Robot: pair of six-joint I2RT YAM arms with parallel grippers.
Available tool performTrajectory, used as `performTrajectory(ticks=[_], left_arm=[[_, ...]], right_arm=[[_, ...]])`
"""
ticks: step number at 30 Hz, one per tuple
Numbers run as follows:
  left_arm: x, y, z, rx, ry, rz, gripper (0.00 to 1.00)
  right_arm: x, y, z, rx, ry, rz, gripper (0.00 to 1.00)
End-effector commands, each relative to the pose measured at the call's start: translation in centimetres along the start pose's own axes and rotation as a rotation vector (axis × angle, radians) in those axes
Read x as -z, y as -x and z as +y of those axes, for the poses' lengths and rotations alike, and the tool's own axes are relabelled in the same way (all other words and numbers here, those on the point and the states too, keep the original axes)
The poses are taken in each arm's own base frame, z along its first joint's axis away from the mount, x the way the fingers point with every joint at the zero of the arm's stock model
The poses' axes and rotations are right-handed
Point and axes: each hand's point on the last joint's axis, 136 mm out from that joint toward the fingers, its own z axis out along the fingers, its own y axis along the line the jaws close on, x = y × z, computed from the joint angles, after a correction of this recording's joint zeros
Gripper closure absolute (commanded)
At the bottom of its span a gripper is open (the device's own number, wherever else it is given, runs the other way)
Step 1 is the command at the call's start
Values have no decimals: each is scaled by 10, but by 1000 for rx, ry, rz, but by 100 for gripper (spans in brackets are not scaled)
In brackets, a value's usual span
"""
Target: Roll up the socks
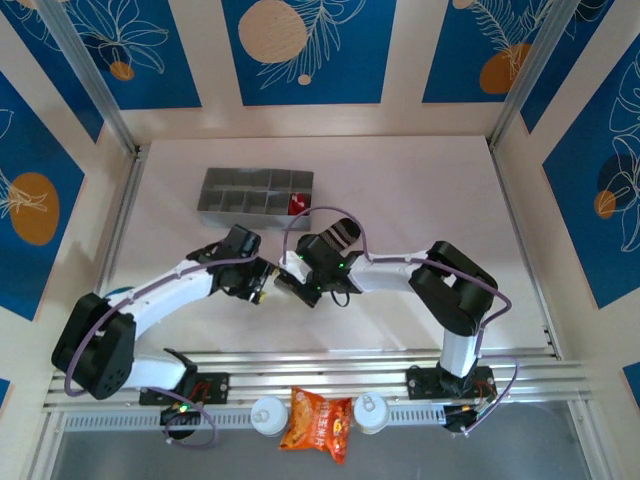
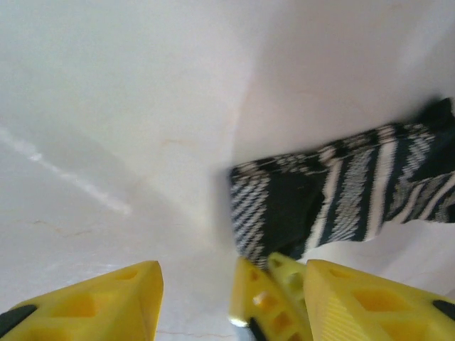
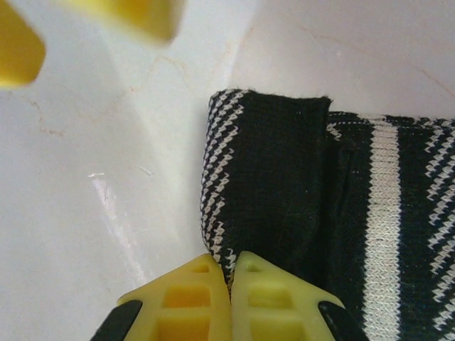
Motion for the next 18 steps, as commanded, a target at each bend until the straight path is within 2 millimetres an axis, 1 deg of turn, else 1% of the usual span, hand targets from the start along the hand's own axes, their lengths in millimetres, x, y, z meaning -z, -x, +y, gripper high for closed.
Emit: performTrajectory(ticks=[1, 4, 7, 9, 13, 18], left_arm=[[-17, -16, 7, 0, -14, 52, 45], [-28, -15, -13, -21, -84, 31, 45], [-40, -15, -23, -20, -121, 30, 45], [-46, -14, -26, -16, -135, 27, 46], [-50, -11, -26, -18, -151, 4, 46], [-61, -11, -16, -20, -109, 10, 54]], right_arm=[[-7, -63, 11, -95, 72, 191, 100], [-7, -63, 12, -109, 82, 174, 100], [-7, -67, 12, -124, 92, 167, 100], [-7, -68, 10, -131, 92, 161, 100], [-6, -69, 7, -151, 93, 151, 100], [-5, -70, 7, -166, 108, 143, 100]])
